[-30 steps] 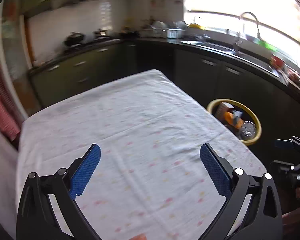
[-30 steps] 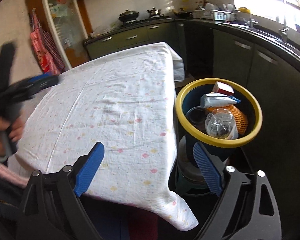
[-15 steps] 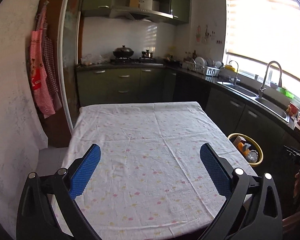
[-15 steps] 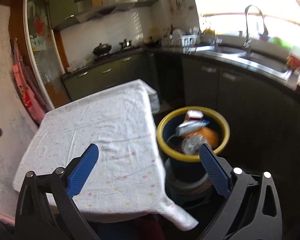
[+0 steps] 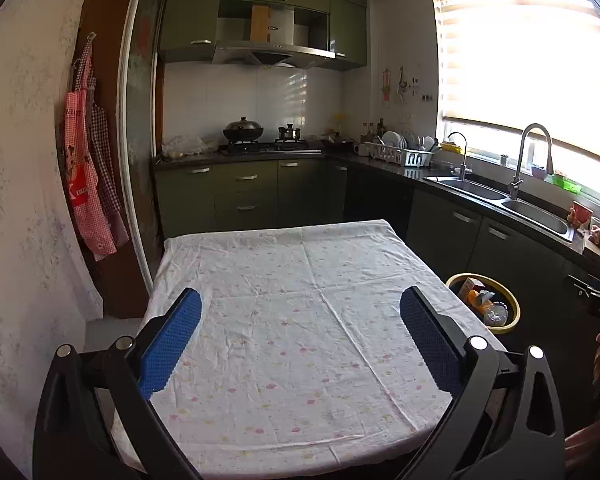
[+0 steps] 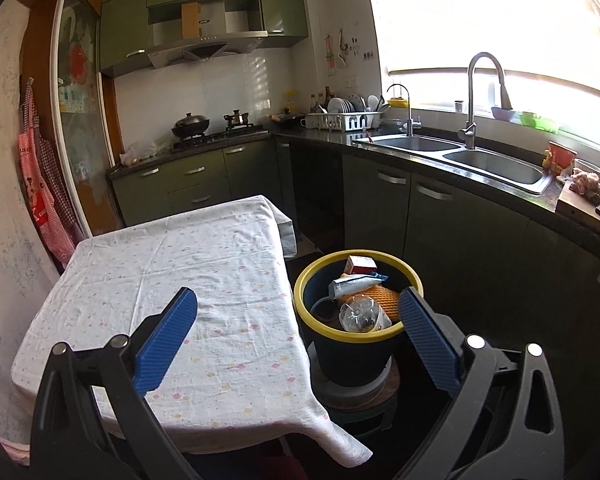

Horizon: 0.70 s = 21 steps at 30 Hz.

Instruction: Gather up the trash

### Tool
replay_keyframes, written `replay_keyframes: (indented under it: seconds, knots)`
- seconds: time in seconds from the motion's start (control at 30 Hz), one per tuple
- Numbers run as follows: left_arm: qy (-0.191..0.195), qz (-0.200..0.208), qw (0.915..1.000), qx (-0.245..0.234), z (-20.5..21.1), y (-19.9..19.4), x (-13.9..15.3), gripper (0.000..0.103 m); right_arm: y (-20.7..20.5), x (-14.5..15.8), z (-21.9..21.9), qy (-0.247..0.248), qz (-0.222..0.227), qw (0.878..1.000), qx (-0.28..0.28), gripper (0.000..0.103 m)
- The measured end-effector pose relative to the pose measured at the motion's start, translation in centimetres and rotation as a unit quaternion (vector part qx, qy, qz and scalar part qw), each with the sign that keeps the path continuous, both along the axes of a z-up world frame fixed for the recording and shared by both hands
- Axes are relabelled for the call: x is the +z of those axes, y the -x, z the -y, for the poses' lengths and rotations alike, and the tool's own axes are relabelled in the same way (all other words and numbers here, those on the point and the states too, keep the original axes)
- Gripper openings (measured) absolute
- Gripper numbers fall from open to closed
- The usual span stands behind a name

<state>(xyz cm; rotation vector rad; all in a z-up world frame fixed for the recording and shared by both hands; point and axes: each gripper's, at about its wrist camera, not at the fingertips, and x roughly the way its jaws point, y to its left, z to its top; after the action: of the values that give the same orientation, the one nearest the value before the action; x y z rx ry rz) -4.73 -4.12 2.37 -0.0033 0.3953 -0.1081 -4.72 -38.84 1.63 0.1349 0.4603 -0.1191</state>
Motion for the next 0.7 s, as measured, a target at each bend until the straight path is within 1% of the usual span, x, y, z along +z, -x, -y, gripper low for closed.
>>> replay_keyframes:
  seconds: [0.23, 0.7]
  knots:
    - [0.004, -0.018, 0.9998, -0.003, 0.0, -1.1, -0.7, 0.098, -0.3, -0.4, -0.7, 0.011, -0.005, 1.0, 0.007, 0.096]
    - [0.006, -0.02, 0.9998, 0.001, -0.4, -1.6, -1.0, 0.098, -0.3, -0.4, -0.8, 0.009, -0.005, 1.0, 0.009, 0.096]
